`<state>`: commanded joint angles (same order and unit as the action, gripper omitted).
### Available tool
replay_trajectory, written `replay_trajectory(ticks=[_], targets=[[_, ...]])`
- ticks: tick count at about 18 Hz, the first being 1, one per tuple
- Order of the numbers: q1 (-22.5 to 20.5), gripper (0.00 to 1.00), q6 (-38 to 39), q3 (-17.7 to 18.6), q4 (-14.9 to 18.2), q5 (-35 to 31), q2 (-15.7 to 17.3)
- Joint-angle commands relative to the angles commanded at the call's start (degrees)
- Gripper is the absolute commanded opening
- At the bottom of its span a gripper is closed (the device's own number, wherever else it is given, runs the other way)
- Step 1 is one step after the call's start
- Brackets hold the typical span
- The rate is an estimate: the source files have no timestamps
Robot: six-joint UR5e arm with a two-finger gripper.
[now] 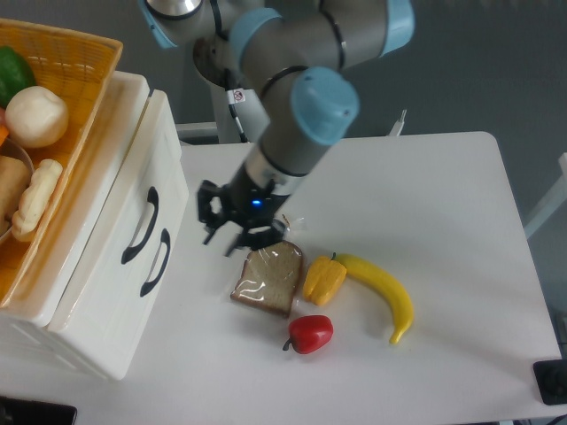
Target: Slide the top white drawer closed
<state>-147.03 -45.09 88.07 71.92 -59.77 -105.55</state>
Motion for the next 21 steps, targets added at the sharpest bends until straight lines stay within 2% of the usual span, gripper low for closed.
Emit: replay_trajectory(ticks=[2,4,7,8,10,13,17,21], targets=[[-2.3,1.0,-0.8,-0.1,-3.5,-0.1,-1.2],[-3.8,1.0,-5.1,-0.5,-5.6,-3.5,-2.5],[-4.3,1.0,-13.2,-0.8,-5.6,-16.0,-4.1],[-4.5,1.0,-15.4,-1.1,-5.6,-17.6,-5.3],[-6.0,1.0,-19.9,-1.9,-5.7,-19.0,-7.0],[-7.7,1.0,-29.5,-2.4,-5.7,-22.3,-7.7],[-8.4,1.0,-43.7,-4.8,-5.6,-26.4,-11.3],[-8.6,1.0,-45.3,-5.4,-5.6,-27.7,-12.5]])
